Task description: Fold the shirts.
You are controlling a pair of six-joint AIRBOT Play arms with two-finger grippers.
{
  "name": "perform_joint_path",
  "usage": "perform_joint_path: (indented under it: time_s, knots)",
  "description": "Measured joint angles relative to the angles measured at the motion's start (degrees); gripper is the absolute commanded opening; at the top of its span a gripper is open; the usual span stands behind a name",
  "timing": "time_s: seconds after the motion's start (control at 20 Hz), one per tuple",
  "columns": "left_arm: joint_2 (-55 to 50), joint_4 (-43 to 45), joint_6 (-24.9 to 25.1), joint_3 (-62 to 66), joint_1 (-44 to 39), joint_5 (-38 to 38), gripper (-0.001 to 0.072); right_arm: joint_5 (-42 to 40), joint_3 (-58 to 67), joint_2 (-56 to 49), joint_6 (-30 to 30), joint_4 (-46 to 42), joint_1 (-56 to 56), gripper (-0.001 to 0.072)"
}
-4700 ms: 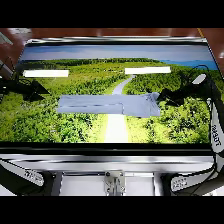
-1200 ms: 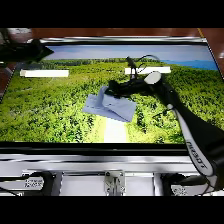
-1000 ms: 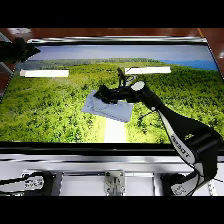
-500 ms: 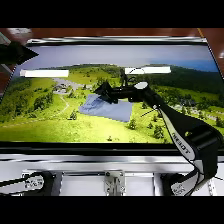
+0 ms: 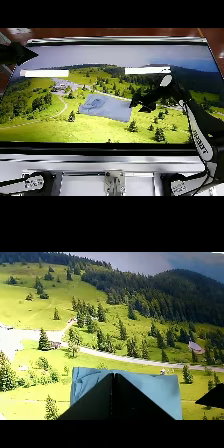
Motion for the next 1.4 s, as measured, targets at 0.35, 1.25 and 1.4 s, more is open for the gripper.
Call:
perform_joint_path:
  time_s: [0.35, 1.25, 1.4]
  knots:
    - [-0.1, 0.0, 0.0, 0.0, 0.0, -0.6, 0.0039, -7.5, -0.6, -8.3, -3.5, 9.4, 2.3, 0.0214]
    - [-0.7, 0.0, -1.3, 0.0, -3.5, -4.3, 0.0040, 13.5, 31.4, 7.4, -6.0, 4.5, -9.0, 0.0067]
    - [-0.7, 0.0, -1.6, 0.0, -4.3, -6.2, 0.0040, 15.5, 32.5, 7.0, -6.1, 2.5, -15.3, 0.0067]
